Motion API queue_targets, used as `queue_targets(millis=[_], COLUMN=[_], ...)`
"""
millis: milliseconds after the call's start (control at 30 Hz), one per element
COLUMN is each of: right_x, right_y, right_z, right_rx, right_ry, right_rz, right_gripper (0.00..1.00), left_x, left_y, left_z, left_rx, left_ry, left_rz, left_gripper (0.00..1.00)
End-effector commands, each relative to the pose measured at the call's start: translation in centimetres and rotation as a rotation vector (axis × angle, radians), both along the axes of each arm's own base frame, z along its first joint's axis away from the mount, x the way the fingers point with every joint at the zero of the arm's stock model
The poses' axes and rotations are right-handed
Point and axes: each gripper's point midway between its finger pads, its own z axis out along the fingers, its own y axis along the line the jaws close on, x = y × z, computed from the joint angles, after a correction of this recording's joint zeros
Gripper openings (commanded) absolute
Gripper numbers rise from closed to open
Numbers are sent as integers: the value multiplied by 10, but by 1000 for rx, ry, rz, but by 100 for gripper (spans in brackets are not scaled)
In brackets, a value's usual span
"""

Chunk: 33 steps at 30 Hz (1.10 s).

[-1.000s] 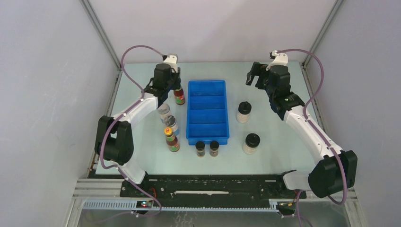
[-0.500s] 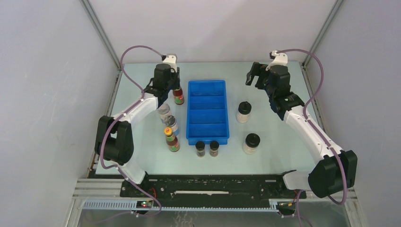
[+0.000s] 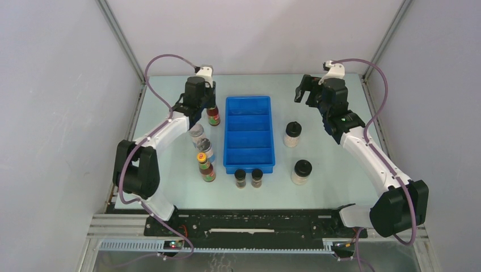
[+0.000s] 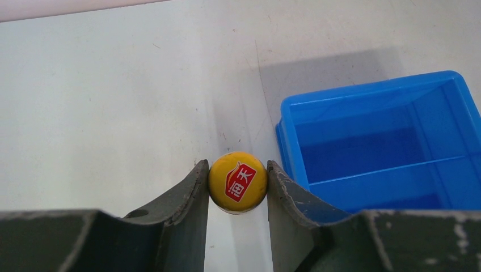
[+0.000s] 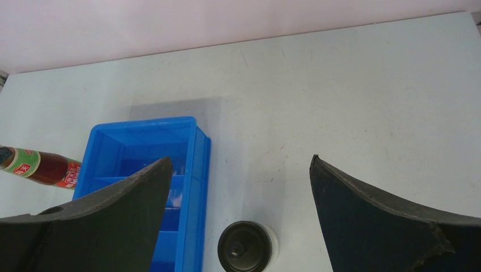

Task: Organize the condiment bottles
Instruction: Pick up the bottle from the center of the board.

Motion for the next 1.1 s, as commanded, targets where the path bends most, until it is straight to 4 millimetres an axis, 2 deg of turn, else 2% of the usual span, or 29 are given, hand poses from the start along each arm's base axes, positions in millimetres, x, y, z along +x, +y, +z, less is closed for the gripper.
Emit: queue_targets(millis=[0,733,1067], right_x=[-4,-19,-22], right_y=[4,6,7], right_z=[33,45,43], right_rx=[17,31,30], right_ry=[-76,-104,-95], right_rz=[21,36,35], right_gripper=[100,100,100], left_x=[6,-4,-8], left_y=[0,2,2], left_z=[96,160,194], left_rx=[-35,-59,-67], left_ry=[-228,-340,-377], left_rz=[7,1,-7], left_gripper=[0,0,0])
